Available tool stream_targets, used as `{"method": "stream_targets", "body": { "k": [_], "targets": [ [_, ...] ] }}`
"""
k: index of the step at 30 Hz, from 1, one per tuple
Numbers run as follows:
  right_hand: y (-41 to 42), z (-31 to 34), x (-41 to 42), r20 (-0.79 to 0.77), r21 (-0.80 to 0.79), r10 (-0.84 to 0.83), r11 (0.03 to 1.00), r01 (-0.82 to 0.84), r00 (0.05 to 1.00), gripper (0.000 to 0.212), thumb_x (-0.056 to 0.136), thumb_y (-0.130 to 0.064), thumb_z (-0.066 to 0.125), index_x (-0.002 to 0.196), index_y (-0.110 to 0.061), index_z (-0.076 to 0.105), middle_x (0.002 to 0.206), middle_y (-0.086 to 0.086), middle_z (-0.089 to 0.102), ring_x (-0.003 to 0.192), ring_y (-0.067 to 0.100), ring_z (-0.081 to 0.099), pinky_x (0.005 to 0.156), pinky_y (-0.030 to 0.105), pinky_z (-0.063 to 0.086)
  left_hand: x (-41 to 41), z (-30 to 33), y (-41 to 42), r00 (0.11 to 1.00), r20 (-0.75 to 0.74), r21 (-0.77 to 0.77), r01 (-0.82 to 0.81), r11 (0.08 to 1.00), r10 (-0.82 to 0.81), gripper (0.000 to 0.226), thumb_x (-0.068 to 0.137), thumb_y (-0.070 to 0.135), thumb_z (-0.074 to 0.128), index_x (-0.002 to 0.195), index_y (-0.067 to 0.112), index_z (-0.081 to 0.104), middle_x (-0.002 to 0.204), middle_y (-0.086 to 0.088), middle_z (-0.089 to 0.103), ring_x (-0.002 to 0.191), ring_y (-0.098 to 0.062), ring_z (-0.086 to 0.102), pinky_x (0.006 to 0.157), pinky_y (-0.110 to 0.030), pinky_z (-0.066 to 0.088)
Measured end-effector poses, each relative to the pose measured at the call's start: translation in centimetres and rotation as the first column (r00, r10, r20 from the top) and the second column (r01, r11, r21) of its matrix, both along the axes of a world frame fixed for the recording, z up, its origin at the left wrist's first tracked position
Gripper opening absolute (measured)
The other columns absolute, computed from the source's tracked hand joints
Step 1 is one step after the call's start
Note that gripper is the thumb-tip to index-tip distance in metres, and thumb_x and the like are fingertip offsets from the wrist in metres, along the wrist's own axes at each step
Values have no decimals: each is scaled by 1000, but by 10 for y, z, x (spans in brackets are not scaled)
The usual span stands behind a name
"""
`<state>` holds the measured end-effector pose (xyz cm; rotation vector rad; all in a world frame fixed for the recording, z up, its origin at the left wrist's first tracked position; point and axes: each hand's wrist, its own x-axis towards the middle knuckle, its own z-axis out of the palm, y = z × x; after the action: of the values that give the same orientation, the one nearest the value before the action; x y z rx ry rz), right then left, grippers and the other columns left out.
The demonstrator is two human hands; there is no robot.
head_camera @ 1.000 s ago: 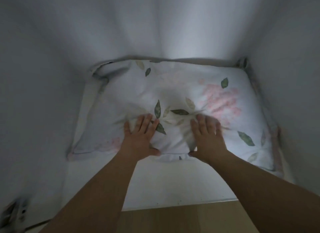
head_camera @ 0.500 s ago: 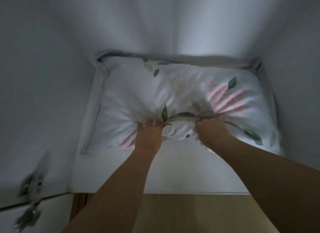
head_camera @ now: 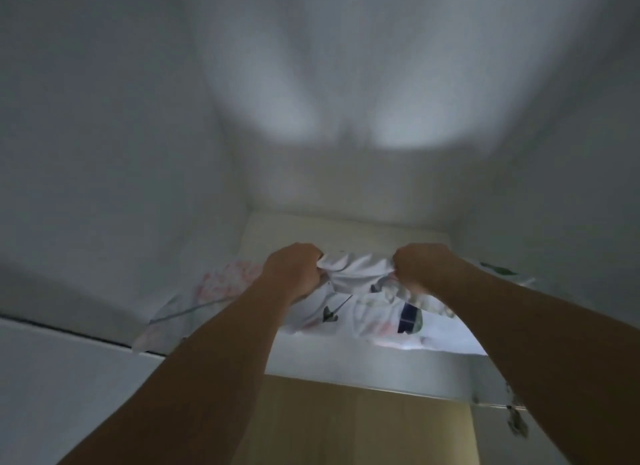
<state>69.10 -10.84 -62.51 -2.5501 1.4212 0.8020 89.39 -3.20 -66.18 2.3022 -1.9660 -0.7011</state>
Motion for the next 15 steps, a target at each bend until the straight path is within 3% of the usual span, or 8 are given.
{"method": "stream_targets", "body": {
  "k": [2, 5, 9, 12, 15],
  "targets": [
    [15, 60, -3, -1, 3, -7, 1000, 7, 1000, 24, 91, -35, 50, 97, -17, 65, 85, -2, 63, 80, 18, 63, 68, 28, 47, -3, 59, 19, 997, -61, -17, -56, 998, 55, 21, 88, 37, 59, 75, 20, 61, 87, -5, 68, 89, -29, 66, 72, -32, 50],
    [46, 167, -10, 17, -38, -8, 999, 9, 1000, 26, 93, -36, 48, 99, -16, 63, 85, -2, 61, 76, 17, 61, 68, 28, 46, -11, 160, 54, 980, -165, -71, -127, 989, 114, 35, 87, 33, 60, 57, 21, 49, 62, 3, 57, 68, -23, 61, 59, -27, 37],
    [97, 321, -24, 65, -139, -4, 990, 13, 998, 30, 95, -36, 42, 105, -16, 61, 97, 1, 65, 87, 20, 63, 75, 31, 47, -21, 310, 103, 957, -258, -183, -180, 966, 130, 31, 87, 29, 60, 58, 22, 53, 61, 3, 56, 66, -22, 56, 58, -28, 35],
    [137, 421, -33, 173, -219, 3, 975, 35, 985, 31, 90, -39, 46, 108, -17, 58, 100, 1, 64, 89, 21, 61, 77, 33, 49, -28, 415, 135, 933, -329, -273, -241, 931, 145, 25, 84, 25, 63, 60, 22, 60, 63, -1, 61, 73, -27, 63, 61, -28, 39],
    [172, 488, -40, 330, -248, 77, 969, 8, 941, 62, 78, -48, 60, 130, -19, 42, 125, 1, 57, 110, 25, 56, 95, 35, 41, -33, 488, 160, 924, -364, -373, -260, 891, 117, 26, 81, 23, 66, 57, 23, 56, 72, -11, 69, 80, -31, 67, 64, -29, 41]
  ]
}}
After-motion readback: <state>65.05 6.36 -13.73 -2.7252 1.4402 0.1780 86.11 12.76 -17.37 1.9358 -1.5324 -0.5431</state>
